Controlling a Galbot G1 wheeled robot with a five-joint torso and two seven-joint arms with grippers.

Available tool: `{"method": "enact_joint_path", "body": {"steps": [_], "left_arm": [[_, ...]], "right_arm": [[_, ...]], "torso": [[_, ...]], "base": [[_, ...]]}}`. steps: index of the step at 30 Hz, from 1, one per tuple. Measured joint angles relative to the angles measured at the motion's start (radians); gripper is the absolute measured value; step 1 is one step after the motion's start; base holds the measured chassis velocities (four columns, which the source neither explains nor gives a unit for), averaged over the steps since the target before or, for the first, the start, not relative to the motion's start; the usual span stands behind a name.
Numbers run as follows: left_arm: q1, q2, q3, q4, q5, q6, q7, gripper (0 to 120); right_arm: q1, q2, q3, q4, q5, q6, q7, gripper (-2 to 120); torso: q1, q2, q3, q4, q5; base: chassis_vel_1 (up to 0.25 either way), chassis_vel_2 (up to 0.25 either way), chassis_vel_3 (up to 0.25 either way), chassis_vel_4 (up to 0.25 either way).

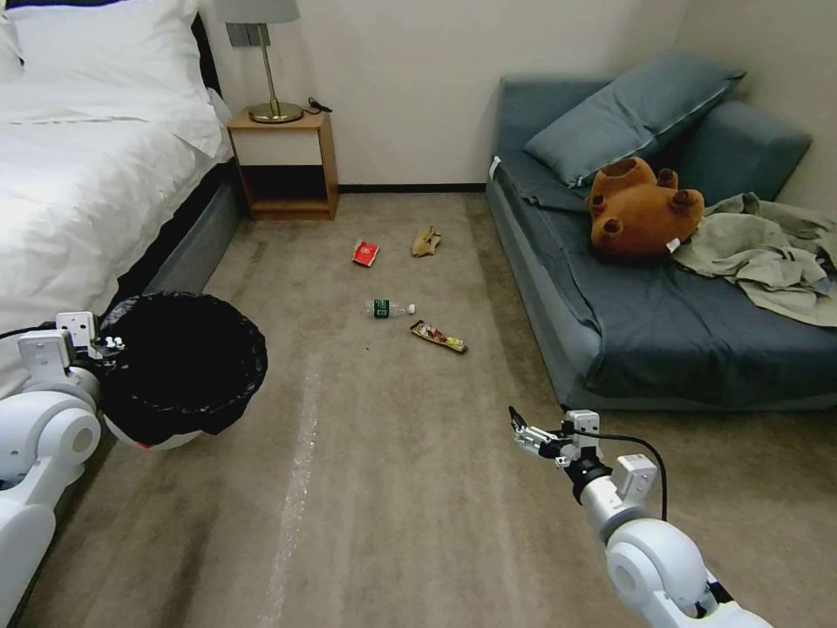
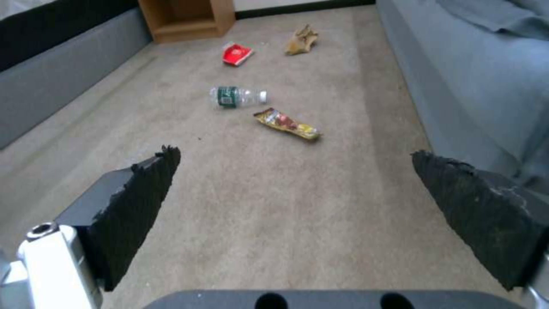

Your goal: Pick up the trash bin, then pick up the garbage on the floor and place it into the trash bin.

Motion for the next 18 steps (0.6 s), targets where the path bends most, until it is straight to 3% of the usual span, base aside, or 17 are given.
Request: {"method": "enact_joint_path", "body": {"steps": [18], "left_arm": [[-0.053,0.002,0.05,0.044,0.005,-0.002,0.003,6]], "right_arm": [[0.037,0.006,-0.027,-0.054,0.004,0.003,-0.005,100]], "torso": [[0.0,0.0,0.0,-0.0001,0.0001]], "base": [[-0.071,0.073,0.074,-0.074]]}}
